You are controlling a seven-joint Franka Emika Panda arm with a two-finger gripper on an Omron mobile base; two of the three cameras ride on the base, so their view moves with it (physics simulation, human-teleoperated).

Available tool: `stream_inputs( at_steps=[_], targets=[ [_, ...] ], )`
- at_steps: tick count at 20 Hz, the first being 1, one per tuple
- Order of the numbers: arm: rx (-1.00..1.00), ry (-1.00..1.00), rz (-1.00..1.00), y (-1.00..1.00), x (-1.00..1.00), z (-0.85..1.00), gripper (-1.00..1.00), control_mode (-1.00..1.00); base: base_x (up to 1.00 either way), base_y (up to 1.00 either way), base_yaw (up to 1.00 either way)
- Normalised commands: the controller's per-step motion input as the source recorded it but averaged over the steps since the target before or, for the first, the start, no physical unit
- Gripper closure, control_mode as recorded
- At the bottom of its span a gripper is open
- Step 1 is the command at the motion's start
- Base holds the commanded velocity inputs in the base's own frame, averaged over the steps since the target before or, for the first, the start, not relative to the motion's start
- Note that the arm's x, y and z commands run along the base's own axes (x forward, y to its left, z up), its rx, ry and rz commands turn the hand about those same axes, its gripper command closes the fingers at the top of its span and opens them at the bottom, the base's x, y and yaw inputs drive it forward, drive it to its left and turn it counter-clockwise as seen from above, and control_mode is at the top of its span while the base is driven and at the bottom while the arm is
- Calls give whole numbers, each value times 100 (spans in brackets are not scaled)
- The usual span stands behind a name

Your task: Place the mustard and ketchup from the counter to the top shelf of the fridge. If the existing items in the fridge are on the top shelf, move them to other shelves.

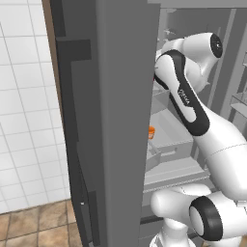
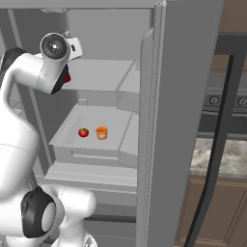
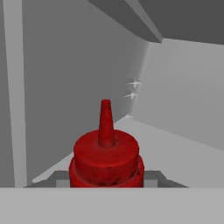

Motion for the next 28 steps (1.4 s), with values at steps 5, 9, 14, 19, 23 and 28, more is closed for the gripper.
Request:
stream_inputs(
  at_steps=[5,9,14,19,23,28],
  targets=[
    [3,3,-1,0,10,-2,100,-100,0,0,0],
    [6,1,-2,-5,34,-7,100,-100,0,0,0],
    [15,0,-2,-1,41,-21,100,-100,0,0,0],
    [21,0,-2,0,44,-39,100,-100,0,0,0],
    [13,0,0,7,51,-22,100,-100,0,0,0],
    [2,0,-4,29,59,-13,100,-100,0,0,0]
  ],
)
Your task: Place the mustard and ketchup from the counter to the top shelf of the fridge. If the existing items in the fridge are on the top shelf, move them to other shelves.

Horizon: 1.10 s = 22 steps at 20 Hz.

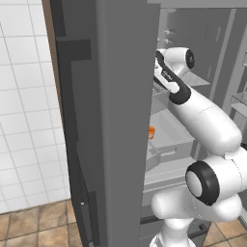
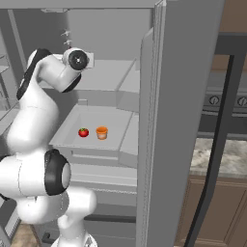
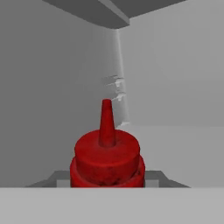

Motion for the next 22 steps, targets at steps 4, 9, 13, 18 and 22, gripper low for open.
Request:
stream_inputs(
  at_steps=[4,9,13,18,22],
  targets=[
    [0,0,-4,42,76,-4,100,-100,0,0,0],
    [0,1,-2,23,73,-17,100,-100,0,0,0],
    [0,5,0,0,50,-45,100,-100,0,0,0],
    [0,3,0,0,34,-34,100,-100,0,0,0],
    [-1,-1,3,0,-14,-29,100,-100,0,0,0]
  ],
)
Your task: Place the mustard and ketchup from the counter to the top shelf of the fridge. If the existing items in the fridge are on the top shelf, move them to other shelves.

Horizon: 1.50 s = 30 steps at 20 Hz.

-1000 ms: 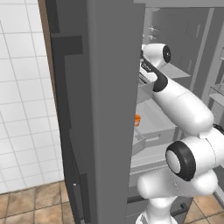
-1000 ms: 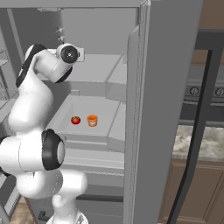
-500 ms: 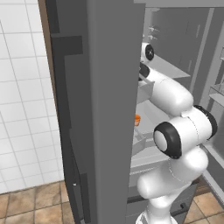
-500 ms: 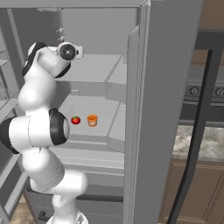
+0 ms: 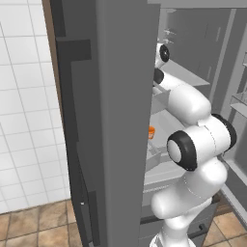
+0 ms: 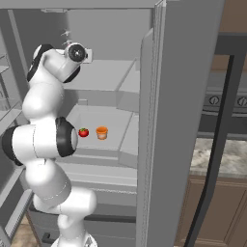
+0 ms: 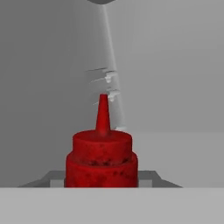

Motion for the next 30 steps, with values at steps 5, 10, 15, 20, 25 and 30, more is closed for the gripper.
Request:
stream_inputs(
  at_steps=[5,10,15,20,25,30],
  targets=[
    [-1,-2,3,0,-12,-3,100,-100,0,0,0],
    [0,-14,3,0,-18,-2,100,-100,0,0,0],
    [0,-7,1,-1,-8,-1,100,-100,0,0,0],
    [0,-8,1,-2,-9,-3,100,-100,0,0,0],
    [0,0,0,0,0,0,100,-100,0,0,0],
    [0,0,0,0,0,0,-100,-100,0,0,0]
  ],
)
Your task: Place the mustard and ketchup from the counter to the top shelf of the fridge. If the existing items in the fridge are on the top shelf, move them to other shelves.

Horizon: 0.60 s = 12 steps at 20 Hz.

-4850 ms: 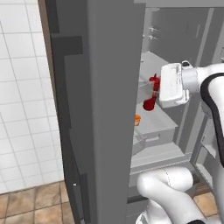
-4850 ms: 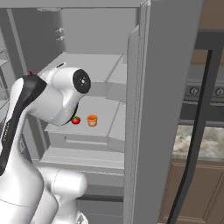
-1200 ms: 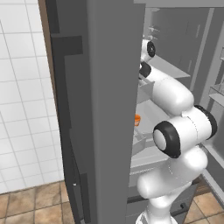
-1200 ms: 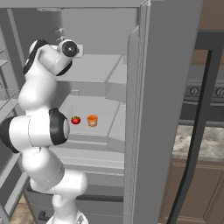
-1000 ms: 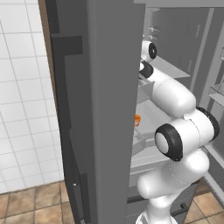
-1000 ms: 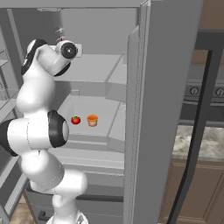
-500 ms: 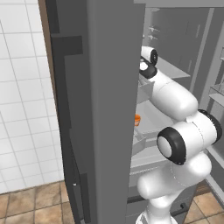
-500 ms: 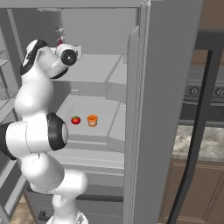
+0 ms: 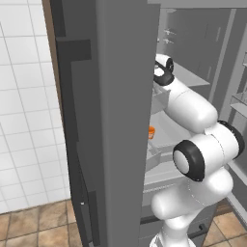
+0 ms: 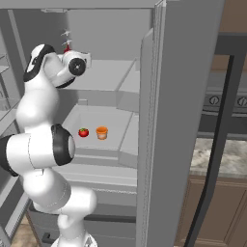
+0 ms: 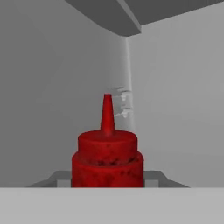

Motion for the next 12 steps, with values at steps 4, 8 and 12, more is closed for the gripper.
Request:
stream_inputs(
  at_steps=[4,8,12],
  targets=[
    [0,0,0,0,0,0,-100,-100,0,0,0],
    [0,-3,0,-5,-21,2,-100,-100,0,0,0],
    [0,-9,0,-8,-41,9,-100,-100,0,0,0]
  ],
)
